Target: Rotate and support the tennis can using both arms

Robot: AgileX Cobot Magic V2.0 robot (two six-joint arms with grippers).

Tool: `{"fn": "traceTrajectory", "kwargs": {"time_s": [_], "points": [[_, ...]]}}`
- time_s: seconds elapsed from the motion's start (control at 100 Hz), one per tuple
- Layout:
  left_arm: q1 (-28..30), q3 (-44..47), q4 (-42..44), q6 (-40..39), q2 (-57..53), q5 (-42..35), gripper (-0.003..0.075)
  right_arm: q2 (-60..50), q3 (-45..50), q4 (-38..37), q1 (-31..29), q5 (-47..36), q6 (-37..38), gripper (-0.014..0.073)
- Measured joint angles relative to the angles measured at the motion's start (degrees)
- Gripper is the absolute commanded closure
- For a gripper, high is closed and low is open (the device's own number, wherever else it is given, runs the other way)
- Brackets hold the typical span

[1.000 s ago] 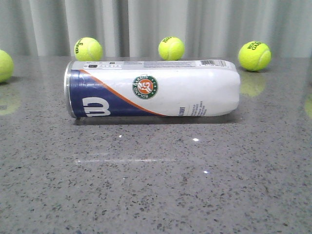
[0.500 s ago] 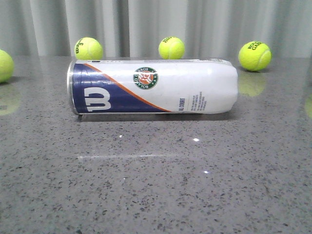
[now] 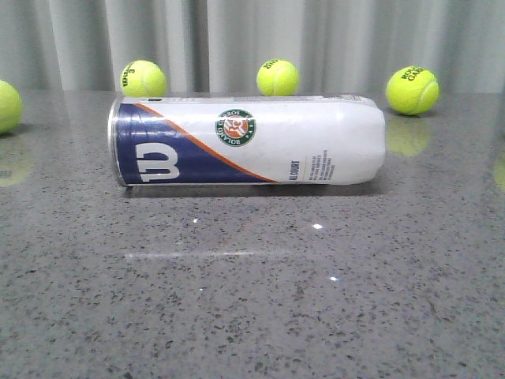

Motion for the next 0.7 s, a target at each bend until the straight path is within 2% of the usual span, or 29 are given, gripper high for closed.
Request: {"fn": "traceTrajectory", "kwargs": {"time_s": [0.08,0.13,0.27,0.45,0.7], "points": [[0.0,-2.2,-0.1,0.0,3.7,2.2,0.0311,0.0,0.0,0.0,0.0,0.0,0.0,0.0650],[0.0,-3.4,-0.1,0.1,6.4,3.2,0.0286,0.0,0.0,0.0,0.0,0.0,0.0,0.0650],[0.0,-7.0,-3.1,0.1,12.6,5.2,0.0285,0.0,0.0,0.0,0.0,0.0,0.0,0.0650],[0.0,-10.7,-12.4,1.0,19.1,5.4,0.0286,0.0,0.0,0.0,0.0,0.0,0.0,0.0650],[0.0,-13.3,-29.7,11.3,25.9,6.4,0.0286,0.0,0.0,0.0,0.0,0.0,0.0,0.0650]]}}
